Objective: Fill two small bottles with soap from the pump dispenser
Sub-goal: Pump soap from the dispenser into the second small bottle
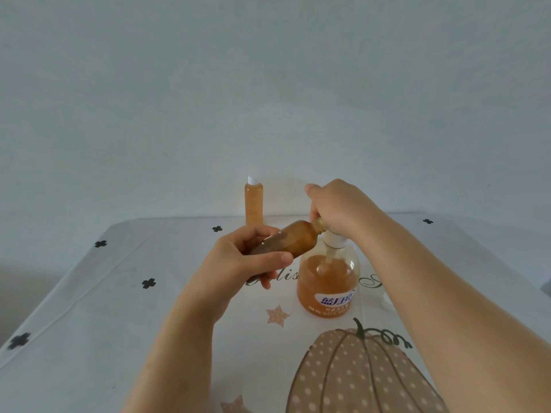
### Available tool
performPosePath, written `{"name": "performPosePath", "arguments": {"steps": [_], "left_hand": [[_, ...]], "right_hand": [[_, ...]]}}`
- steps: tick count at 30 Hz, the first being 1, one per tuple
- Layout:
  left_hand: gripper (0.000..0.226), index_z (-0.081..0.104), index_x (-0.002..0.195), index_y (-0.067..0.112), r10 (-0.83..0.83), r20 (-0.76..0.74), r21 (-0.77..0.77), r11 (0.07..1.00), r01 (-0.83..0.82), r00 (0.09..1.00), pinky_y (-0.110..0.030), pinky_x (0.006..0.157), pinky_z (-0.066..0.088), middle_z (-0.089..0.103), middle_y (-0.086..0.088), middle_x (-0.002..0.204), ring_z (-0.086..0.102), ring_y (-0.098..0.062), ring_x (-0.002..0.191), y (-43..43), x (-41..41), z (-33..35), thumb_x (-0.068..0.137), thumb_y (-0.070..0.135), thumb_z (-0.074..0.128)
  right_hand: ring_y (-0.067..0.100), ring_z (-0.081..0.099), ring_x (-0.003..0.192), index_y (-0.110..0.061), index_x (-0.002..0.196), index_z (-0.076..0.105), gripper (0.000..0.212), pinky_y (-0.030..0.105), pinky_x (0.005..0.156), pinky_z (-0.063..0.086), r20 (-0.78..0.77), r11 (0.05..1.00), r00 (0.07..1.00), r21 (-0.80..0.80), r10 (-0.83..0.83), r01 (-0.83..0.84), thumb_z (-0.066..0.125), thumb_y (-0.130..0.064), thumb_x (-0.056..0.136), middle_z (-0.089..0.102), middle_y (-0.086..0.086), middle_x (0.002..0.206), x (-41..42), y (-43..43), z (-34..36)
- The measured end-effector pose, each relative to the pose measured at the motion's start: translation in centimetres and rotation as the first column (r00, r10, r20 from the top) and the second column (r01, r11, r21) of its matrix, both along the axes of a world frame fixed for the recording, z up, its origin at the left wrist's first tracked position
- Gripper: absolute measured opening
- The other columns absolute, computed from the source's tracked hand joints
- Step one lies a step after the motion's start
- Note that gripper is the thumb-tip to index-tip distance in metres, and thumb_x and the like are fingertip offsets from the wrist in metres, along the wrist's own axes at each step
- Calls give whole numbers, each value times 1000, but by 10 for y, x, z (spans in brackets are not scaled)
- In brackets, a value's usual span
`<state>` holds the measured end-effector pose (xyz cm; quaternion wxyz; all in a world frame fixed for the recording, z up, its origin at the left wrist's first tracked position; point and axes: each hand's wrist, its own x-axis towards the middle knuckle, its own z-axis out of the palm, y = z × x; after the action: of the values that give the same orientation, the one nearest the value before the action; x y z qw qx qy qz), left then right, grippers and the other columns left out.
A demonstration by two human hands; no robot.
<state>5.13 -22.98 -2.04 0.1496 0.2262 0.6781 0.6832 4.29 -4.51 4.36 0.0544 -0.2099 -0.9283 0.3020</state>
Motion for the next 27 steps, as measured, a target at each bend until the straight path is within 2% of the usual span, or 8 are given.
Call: {"name": "performPosePath", "arguments": {"steps": [3,6,10,13,16,19,24,27], "left_hand": [[36,75,97,18,-9,-4,-7,1000,9,1000,-35,65,49,67,-7,73,61,-22,65,-1,-1,-2,64,21,90],[26,75,94,20,-14,4,11,1000,13,1000,-40,68,45,66,-8,72,59,-25,66,0,0,-3,68,21,81],[29,74,94,20,-43,21,18,999,43,999,-40,68,41,63,-11,70,55,-26,64,1,1,-2,66,20,80],[36,72,100,14,-79,56,67,995,75,995,-29,62,47,62,-13,71,56,-23,61,1,3,-1,64,12,75],[41,69,102,9,-110,71,104,989,103,991,-25,59,50,61,-14,72,57,-22,60,1,4,0,61,11,76],[45,71,97,11,-113,71,124,987,104,991,-25,58,50,62,-16,72,58,-23,61,0,3,0,54,20,80],[31,75,85,22,-121,50,116,987,115,991,-27,62,50,63,-15,71,58,-25,61,-2,2,0,55,24,80],[29,75,85,25,-110,47,94,990,105,993,-31,66,48,64,-14,72,58,-24,61,-2,1,0,57,23,80]], "right_hand": [[28,60,86,-6,103,68,40,36,78,48,-11,1000,1000,16,5,-4,33,-25,105,63,12,93,-3,3,-2],[24,57,74,-7,99,71,47,34,70,44,-9,1000,1000,25,-18,19,34,-35,104,63,9,84,-5,3,-2],[25,58,72,-8,98,72,46,36,76,48,-1,999,1000,38,-21,21,35,-36,100,67,8,85,-2,1,3],[25,61,70,-9,96,72,50,38,82,53,3,998,1000,57,-19,19,35,-42,101,68,7,79,1,0,13],[23,61,63,-9,95,71,56,37,80,54,6,994,1000,107,-20,20,30,-46,103,65,7,73,3,1,20],[23,61,67,-8,97,71,54,37,82,54,6,994,1000,110,-22,21,30,-44,103,66,8,76,3,2,18],[24,61,73,-10,98,70,48,37,81,52,12,994,999,103,-29,28,33,-40,102,67,8,82,0,1,13],[24,58,72,-9,98,70,43,35,75,47,4,995,1000,99,-25,24,34,-34,101,64,8,83,-3,4,9]]}}
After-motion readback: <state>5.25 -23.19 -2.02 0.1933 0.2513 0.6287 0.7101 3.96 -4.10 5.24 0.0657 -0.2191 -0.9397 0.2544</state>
